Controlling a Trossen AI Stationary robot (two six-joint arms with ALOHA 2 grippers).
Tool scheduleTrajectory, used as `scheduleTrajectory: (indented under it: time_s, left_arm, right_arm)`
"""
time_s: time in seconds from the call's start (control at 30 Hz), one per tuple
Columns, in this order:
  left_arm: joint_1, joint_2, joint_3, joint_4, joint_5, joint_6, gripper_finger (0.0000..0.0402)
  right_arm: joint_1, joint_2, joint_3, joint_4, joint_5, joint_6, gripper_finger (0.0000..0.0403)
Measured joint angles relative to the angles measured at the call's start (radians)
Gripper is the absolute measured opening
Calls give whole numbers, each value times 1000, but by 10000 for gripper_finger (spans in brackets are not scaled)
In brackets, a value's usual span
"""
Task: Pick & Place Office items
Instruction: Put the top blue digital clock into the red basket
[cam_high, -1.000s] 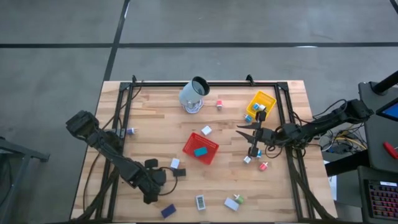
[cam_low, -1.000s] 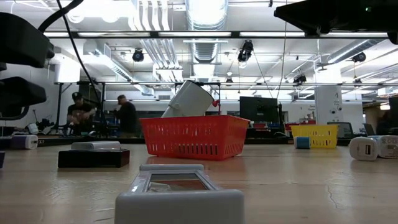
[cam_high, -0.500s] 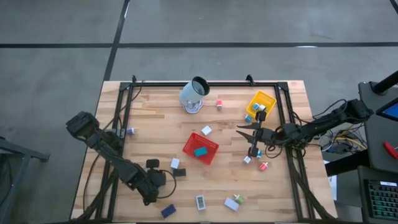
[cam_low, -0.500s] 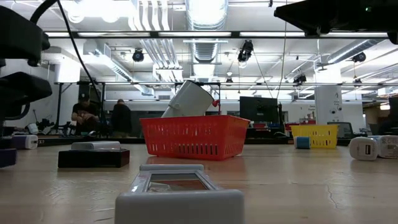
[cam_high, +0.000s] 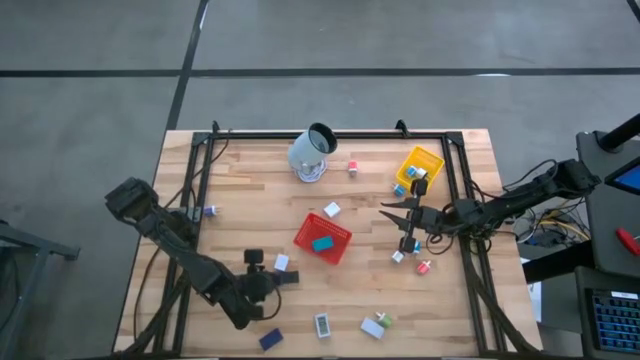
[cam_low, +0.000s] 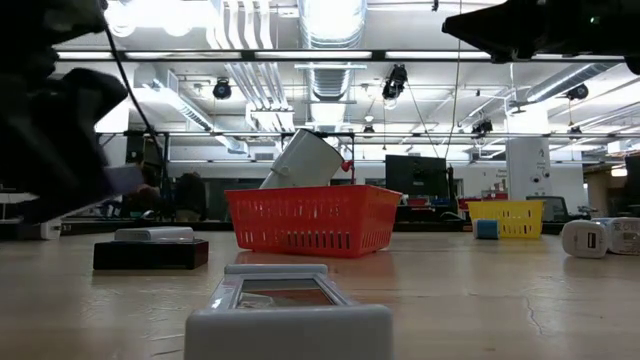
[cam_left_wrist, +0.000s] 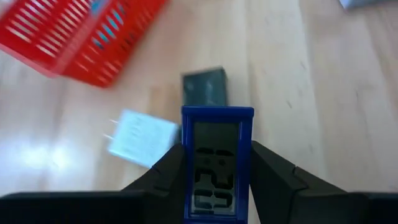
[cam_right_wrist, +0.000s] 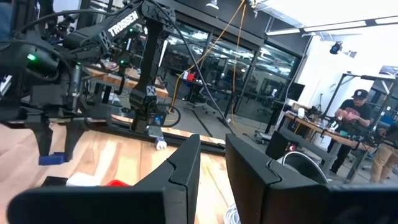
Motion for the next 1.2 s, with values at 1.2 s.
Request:
scheduleTrajectory:
  time_s: [1.2]
  left_arm:
    - [424,-161,-523,1628,399,836,132]
  right_arm:
    - [-2,1,-15,8,-52,-12,72]
